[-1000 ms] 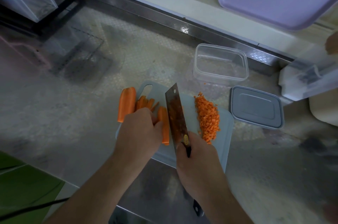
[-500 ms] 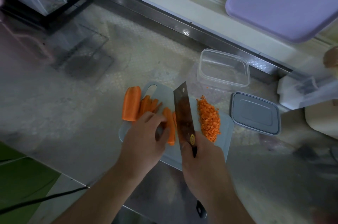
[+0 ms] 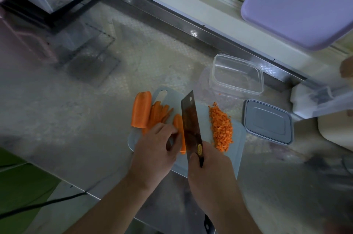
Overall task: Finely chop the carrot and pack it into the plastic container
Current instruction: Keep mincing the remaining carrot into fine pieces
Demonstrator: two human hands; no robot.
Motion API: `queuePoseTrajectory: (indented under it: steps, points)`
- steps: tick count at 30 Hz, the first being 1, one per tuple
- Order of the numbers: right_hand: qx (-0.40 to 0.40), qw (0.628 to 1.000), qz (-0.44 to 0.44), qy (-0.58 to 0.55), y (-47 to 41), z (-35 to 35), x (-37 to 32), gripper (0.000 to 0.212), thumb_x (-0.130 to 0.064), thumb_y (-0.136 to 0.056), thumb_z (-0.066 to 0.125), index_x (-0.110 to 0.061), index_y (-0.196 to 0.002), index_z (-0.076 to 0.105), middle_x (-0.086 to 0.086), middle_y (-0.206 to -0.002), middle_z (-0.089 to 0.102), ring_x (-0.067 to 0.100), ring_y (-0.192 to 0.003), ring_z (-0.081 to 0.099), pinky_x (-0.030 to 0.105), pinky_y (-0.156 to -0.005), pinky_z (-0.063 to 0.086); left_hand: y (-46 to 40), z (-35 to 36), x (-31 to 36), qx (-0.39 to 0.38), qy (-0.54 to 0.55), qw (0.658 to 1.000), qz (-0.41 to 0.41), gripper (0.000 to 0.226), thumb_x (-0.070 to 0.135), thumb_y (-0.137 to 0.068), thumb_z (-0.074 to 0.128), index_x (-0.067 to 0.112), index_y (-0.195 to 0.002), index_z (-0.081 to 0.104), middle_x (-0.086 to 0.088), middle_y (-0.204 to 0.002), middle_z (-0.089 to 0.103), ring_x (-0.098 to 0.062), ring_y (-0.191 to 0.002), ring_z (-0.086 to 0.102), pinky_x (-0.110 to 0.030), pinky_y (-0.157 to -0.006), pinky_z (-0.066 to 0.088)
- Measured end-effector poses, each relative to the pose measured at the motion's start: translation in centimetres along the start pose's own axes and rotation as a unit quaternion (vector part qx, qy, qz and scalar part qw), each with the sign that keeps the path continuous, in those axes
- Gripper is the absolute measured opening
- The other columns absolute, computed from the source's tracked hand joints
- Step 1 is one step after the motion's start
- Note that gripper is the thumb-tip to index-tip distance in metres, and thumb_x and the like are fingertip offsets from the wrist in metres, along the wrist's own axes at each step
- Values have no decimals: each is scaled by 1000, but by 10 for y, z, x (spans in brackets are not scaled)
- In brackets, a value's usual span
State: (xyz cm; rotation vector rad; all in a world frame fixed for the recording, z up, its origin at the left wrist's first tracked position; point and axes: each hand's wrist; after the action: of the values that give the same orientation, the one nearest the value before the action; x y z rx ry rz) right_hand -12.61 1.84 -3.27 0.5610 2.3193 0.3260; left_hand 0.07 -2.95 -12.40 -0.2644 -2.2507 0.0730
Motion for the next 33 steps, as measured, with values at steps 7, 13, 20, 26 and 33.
queuePoseTrajectory:
  steps: [7, 13, 20, 26, 33]
  points:
    - [-3, 999, 26, 43, -1, 5, -6, 30, -21, -101, 44, -28, -72, 45, -5, -65, 52, 8, -56, 50, 18, -48, 32, -1, 0, -2, -4, 20, 1000, 9, 12, 25, -96, 74, 23, -87, 68, 17, -79, 58, -6, -73, 56, -16, -67, 44]
    - [-7, 998, 22, 60, -13, 17, -9, 17, -25, -99, 42, -26, -87, 53, -5, -75, 58, 14, -66, 57, 26, -56, 39, -3, 1, -5, -6, 29, 1000, 8, 10, 22, -95, 76, 20, -86, 70, 16, -79, 59, -6, -74, 56, -10, -69, 41]
    - [57, 998, -13, 10, -13, 16, -4, 25, -22, -101, 46, -26, -76, 49, -4, -63, 55, 13, -55, 55, 32, -50, 46, 0, 3, -8, -7, 20, 999, 25, 10, 25, -98, 72, 20, -90, 70, 14, -82, 60, -4, -76, 54, -8, -71, 39]
    - [37, 999, -18, 8, 0, 8, -5, 30, -23, -102, 44, -28, -73, 49, -6, -62, 53, 10, -53, 50, 25, -49, 37, 2, 4, -10, 5, 8, 999, 36, 9, 24, -98, 74, 20, -92, 69, 13, -84, 61, -2, -76, 54, -8, -71, 39]
    - [11, 1000, 18, 17, 2, 9, -6, 28, -18, -100, 43, -27, -75, 50, -5, -67, 54, 9, -56, 49, 20, -49, 33, 1, 6, -9, 18, 11, 999, 32, 9, 21, -97, 74, 19, -90, 69, 11, -82, 62, -5, -75, 56, -17, -68, 43]
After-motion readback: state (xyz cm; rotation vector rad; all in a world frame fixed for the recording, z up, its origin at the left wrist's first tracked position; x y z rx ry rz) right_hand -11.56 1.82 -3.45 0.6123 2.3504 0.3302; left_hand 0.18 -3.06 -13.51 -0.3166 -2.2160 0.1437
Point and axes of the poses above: each hand's wrist, its own y-axis away from the middle knuckle, its own z-axis out of the palm, x = y × z
